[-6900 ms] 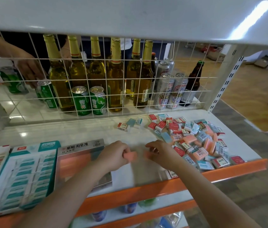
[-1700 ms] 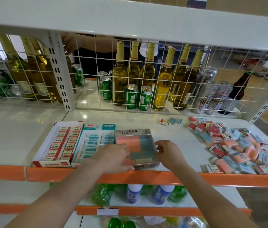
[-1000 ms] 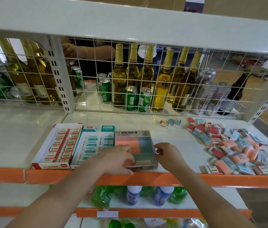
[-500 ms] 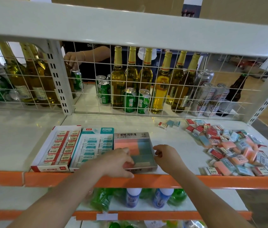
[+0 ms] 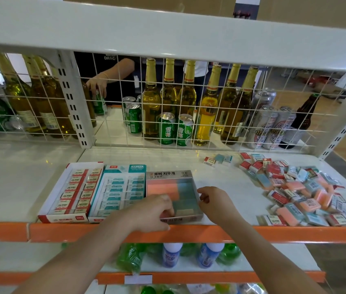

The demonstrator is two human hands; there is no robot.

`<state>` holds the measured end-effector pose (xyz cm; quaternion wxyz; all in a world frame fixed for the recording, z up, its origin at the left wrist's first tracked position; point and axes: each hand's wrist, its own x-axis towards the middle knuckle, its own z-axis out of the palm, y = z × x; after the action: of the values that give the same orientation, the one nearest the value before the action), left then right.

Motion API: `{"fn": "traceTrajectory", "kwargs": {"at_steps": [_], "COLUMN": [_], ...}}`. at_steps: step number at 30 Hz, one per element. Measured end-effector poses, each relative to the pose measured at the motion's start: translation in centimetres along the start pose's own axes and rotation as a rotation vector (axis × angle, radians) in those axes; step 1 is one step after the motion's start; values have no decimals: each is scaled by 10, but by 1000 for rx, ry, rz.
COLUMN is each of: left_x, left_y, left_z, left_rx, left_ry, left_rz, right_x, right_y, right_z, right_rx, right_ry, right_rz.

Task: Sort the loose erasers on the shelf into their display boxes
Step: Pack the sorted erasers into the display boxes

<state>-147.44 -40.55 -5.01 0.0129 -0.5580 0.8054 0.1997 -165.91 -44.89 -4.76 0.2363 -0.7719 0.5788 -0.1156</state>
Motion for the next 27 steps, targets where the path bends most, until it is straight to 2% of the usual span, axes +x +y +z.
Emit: {"fn": "traceTrajectory", "kwargs": {"at_steps": [18, 27], "left_x": [7, 0], "left_y": [0, -3], "left_z": [-7, -3], "left_rx": [43, -3], "left_ry": [-37, 21], "left_rz": [-83, -58], "right_x": [1, 2], "right_y": [4, 5], "right_z": [1, 1], "right_rx": [8, 14], "right_ry": [-12, -6], "right_rz": [-21, -19]}}
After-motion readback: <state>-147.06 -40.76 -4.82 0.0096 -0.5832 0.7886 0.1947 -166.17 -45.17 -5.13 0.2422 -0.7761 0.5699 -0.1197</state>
